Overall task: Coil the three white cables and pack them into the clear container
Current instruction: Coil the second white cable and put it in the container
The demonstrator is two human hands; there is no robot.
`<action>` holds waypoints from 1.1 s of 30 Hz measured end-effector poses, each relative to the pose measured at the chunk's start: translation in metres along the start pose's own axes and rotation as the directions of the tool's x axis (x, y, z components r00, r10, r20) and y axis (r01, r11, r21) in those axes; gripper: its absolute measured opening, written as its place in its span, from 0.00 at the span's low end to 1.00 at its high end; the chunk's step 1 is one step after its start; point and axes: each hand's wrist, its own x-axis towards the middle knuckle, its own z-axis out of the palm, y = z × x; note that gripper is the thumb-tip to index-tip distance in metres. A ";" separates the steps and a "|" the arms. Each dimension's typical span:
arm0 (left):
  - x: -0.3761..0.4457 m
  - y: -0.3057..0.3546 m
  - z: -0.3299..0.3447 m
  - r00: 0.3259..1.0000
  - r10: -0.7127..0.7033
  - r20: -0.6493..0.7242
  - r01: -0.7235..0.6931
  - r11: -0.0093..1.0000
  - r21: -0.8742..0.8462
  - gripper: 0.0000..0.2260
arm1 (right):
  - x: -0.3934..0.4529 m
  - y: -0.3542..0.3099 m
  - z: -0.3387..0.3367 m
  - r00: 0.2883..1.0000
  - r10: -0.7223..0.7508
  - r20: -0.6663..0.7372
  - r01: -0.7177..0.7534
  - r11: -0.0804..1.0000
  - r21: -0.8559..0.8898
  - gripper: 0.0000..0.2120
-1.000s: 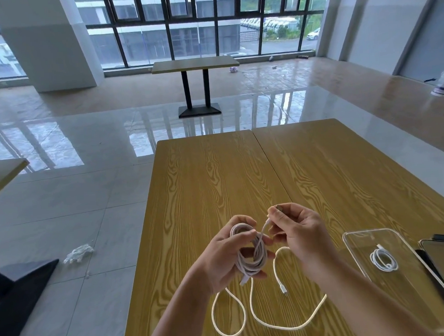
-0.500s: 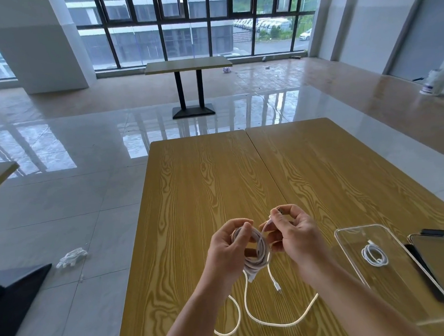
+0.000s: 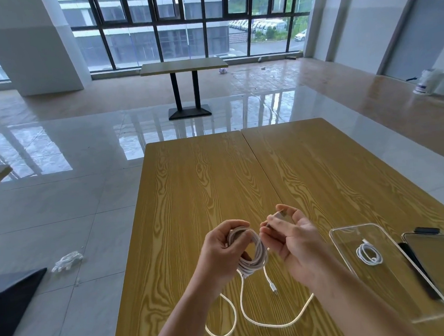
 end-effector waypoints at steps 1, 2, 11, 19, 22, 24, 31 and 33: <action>-0.001 0.000 0.000 1.000 -0.007 -0.004 0.007 1.000 -0.003 0.05 | 0.001 -0.001 -0.002 1.000 0.002 0.013 -0.002 1.000 -0.013 0.17; -0.002 0.000 0.000 1.000 -0.019 -0.004 0.019 1.000 -0.015 0.07 | 0.001 0.000 -0.003 1.000 -0.014 0.009 0.015 0.998 -0.068 0.19; 0.002 0.007 0.009 1.000 0.028 0.003 -0.027 0.998 -0.048 0.04 | 0.001 0.005 -0.009 0.985 -0.156 -0.078 0.081 0.806 -0.587 0.03; 0.006 -0.002 0.010 0.994 0.053 -0.099 -0.050 0.998 0.037 0.06 | 0.002 0.004 -0.014 0.994 0.083 0.066 -0.024 0.784 -0.620 0.10; 0.007 -0.002 0.011 0.990 0.054 -0.131 -0.047 0.997 0.059 0.07 | 0.002 0.003 -0.018 0.967 0.209 0.148 -0.074 0.781 -0.621 0.08; 0.007 -0.001 0.010 0.993 0.020 -0.119 -0.017 1.000 0.025 0.05 | 0.003 0.004 -0.020 0.956 0.253 0.152 -0.109 0.781 -0.614 0.11; 0.009 -0.003 0.014 0.995 0.012 -0.099 0.001 0.991 0.132 0.04 | 0.003 0.013 -0.030 0.967 0.223 0.120 -0.145 0.876 -0.459 0.08; 0.009 -0.005 0.016 0.993 0.070 -0.099 -0.041 0.961 0.272 0.07 | 0.003 0.016 -0.033 0.972 0.205 0.119 -0.133 0.887 -0.443 0.07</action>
